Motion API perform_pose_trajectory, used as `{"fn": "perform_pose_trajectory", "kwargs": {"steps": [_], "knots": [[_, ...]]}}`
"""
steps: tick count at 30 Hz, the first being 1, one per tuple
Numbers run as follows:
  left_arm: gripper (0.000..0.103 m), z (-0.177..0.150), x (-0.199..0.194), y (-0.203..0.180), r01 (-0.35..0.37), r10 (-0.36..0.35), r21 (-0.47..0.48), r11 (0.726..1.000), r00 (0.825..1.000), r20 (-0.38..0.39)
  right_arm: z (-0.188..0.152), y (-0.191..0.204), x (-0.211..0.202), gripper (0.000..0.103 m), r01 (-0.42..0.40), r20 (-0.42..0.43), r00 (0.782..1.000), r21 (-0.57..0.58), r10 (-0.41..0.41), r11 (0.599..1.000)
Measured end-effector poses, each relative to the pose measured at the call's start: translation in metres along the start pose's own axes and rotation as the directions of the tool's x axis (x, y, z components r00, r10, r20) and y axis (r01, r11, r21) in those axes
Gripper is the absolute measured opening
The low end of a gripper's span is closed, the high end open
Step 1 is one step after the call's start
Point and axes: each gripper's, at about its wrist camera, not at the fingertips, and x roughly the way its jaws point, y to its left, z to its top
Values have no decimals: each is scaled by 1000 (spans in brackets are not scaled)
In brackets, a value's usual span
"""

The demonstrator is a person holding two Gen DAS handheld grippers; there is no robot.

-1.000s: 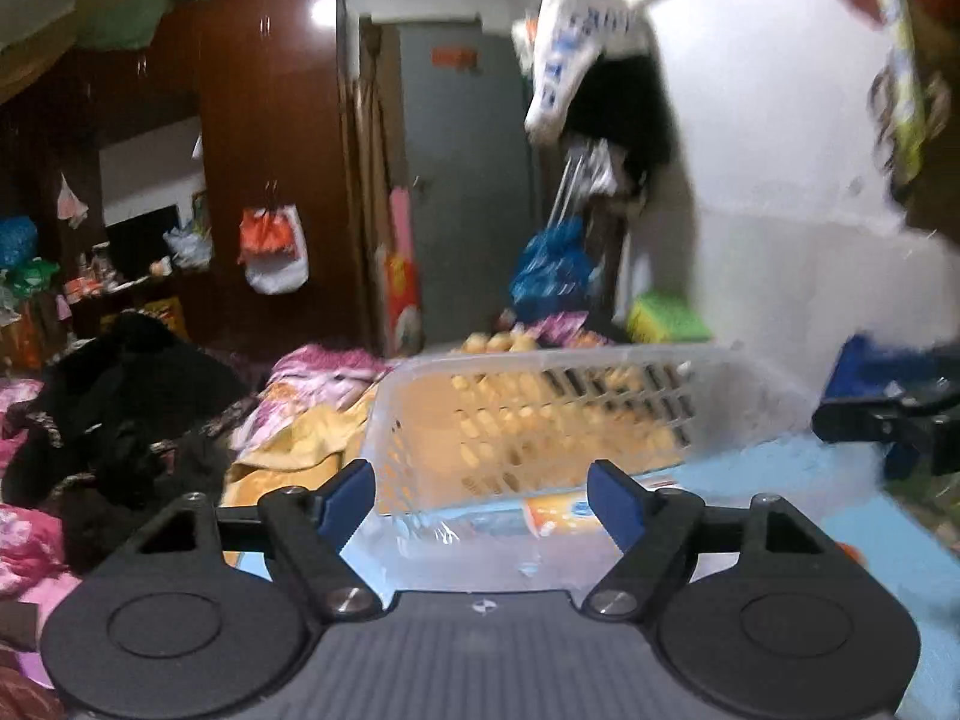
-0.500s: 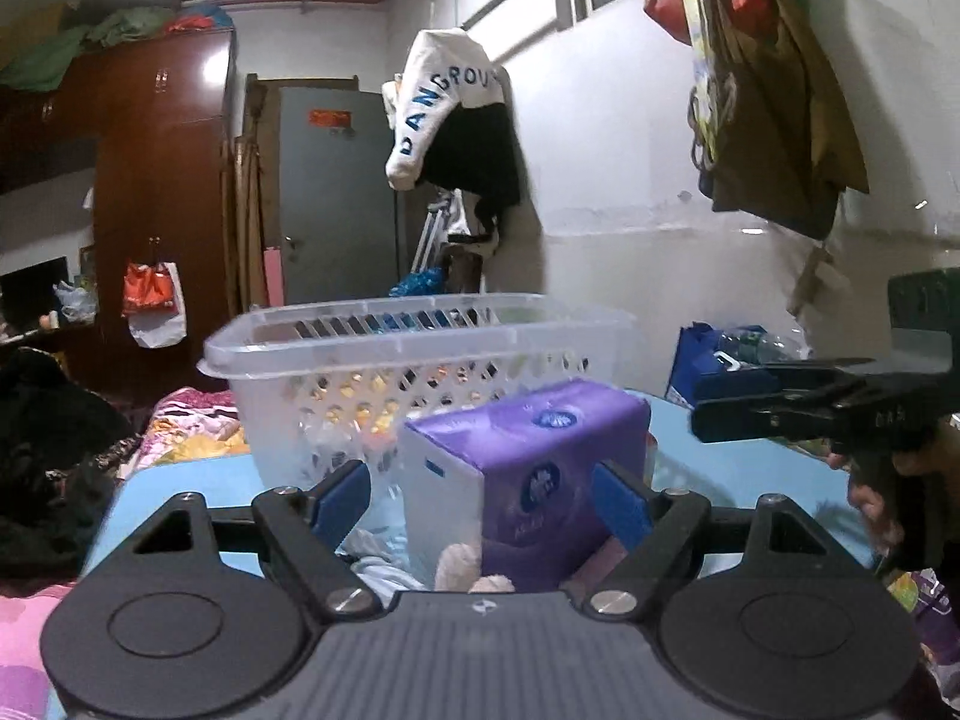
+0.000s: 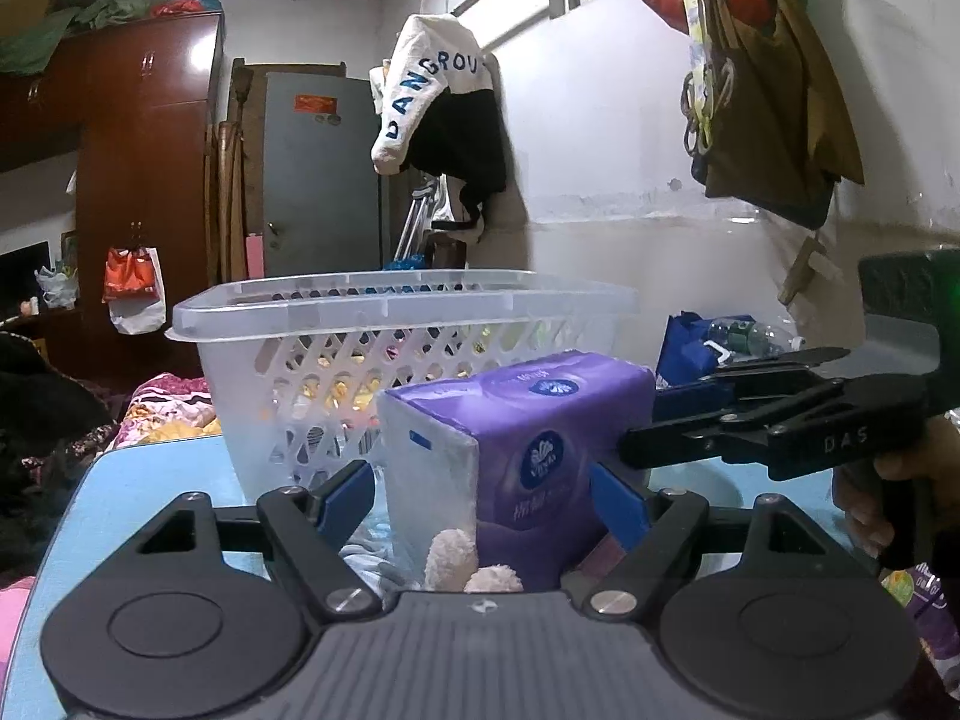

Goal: Organize objects
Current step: 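Grasp the large purple tissue pack between both tools, then carry the purple tissue pack into the basket and release both tools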

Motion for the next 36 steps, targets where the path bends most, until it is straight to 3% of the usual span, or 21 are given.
{"fn": "perform_pose_trajectory", "kwargs": {"steps": [2, 4, 8, 15, 25, 36], "knots": [[78, 0, 3, -1, 6, -6, 7, 1000, 1000, -8, -1, 1, 2, 57, -9, -18, 1000, -10, 8, 1000], [68, -1, 7, -3, 19, -19, 16, 1000, 1000, -23, -1, 4, 3, 56, -3, -34, 999, -29, 2, 1000], [65, -3, 9, -11, -17, 19, 58, 998, 1000, -23, -3, 11, 2, 55, 28, -48, 998, -84, -32, 996], [59, -2, 5, -11, -21, 21, 56, 998, 1000, -1, -1, 12, -3, 45, 60, -41, 997, -99, -64, 993], [57, 5, -21, -27, -15, 5, 92, 996, 994, 111, 8, 32, -32, 44, 136, 78, 989, -140, -126, 981], [57, 53, -46, -40, -35, 3, 137, 990, 974, 228, 61, 39, -41, 44, 177, 158, 976, -188, -148, 966]]}}
